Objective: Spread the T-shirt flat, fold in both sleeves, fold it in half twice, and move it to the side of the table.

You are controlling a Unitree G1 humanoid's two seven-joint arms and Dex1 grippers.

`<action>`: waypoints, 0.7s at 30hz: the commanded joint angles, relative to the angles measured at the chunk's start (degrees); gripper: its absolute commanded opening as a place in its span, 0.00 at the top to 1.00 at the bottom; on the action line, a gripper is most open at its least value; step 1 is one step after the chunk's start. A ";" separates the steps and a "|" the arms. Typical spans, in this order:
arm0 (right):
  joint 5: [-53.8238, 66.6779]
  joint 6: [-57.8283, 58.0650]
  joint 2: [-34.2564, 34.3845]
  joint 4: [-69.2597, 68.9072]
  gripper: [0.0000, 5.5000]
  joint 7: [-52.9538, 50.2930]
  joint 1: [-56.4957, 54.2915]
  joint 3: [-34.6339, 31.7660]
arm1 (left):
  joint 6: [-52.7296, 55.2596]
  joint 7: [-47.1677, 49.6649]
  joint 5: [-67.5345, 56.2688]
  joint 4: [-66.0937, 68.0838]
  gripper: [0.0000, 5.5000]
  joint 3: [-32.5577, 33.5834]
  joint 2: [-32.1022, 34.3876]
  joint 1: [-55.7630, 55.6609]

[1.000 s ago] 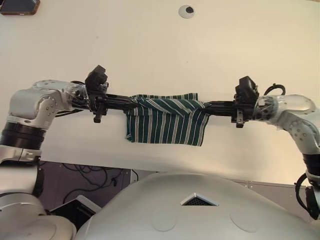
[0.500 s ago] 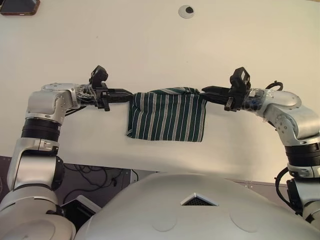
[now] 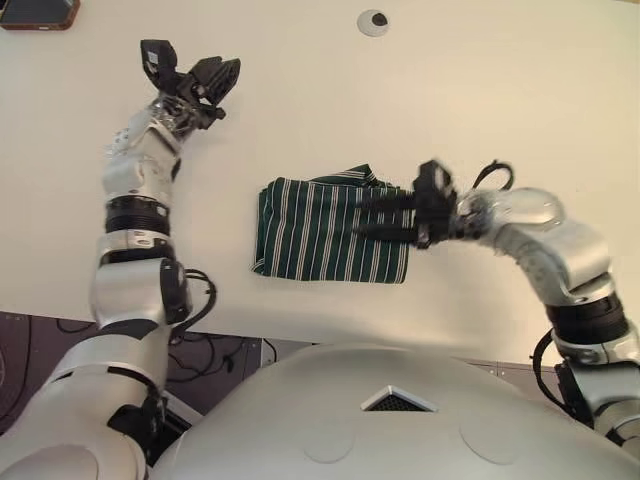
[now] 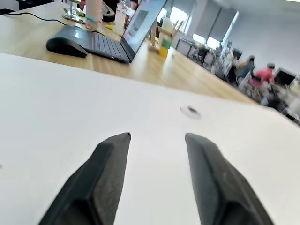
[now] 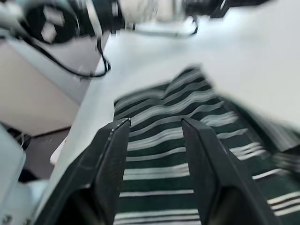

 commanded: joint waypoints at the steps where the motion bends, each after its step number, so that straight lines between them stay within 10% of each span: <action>1: -8.41 -1.55 3.33 11.54 0.64 -5.82 -1.81 3.28 | -5.18 4.47 0.60 0.63 0.62 2.43 -3.79 -2.30; 10: -12.61 -20.80 14.70 59.19 0.64 -44.40 -18.33 -16.84 | -5.59 2.36 4.96 0.85 0.62 -0.63 -4.55 -4.37; 21: -13.44 -41.25 21.79 77.75 0.64 -56.37 -29.42 -27.17 | -6.01 5.31 5.05 -1.61 0.62 1.02 -4.96 -4.09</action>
